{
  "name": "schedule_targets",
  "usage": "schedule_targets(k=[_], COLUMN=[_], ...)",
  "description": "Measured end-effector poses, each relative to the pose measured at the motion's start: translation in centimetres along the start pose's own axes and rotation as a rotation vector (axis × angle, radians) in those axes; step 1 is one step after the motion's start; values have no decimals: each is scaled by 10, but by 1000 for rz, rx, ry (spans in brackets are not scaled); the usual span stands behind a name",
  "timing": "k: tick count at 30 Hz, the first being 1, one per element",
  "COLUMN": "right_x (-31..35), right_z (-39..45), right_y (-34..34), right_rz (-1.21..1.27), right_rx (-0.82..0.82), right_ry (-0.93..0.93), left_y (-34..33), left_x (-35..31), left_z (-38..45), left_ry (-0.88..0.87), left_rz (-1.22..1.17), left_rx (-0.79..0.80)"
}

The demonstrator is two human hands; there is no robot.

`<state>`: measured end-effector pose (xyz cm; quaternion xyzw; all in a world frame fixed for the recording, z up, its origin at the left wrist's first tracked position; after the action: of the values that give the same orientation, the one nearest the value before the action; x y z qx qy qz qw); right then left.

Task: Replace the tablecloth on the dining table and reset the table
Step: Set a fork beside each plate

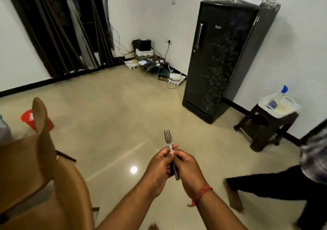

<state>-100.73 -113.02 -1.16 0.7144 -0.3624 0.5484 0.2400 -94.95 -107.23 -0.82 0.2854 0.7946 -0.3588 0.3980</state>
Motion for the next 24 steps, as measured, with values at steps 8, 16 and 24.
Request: schedule_targets(k=[8,16,24], right_x=[78,124,152], right_z=[193,405,563], right_y=[-1,-81,-263], right_rz=[29,-36,-163], right_rx=[-5,223,645], right_ry=[-39,-74,-168], left_y=[-7,78,245], left_x=[-113,-218,-314], left_z=[185,355,449], left_ry=[18,-30,-97], left_rz=[40,-48,-253], left_rx=[89,-63,-459])
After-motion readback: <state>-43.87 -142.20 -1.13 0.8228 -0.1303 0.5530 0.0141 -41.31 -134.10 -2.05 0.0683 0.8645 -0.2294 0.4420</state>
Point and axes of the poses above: each hand's wrist, its own z-axis towards the middle knuckle, its own y-axis out of the back of the hand, x = y × z, the point moved 10 cm from there along z, towards the middle knuckle
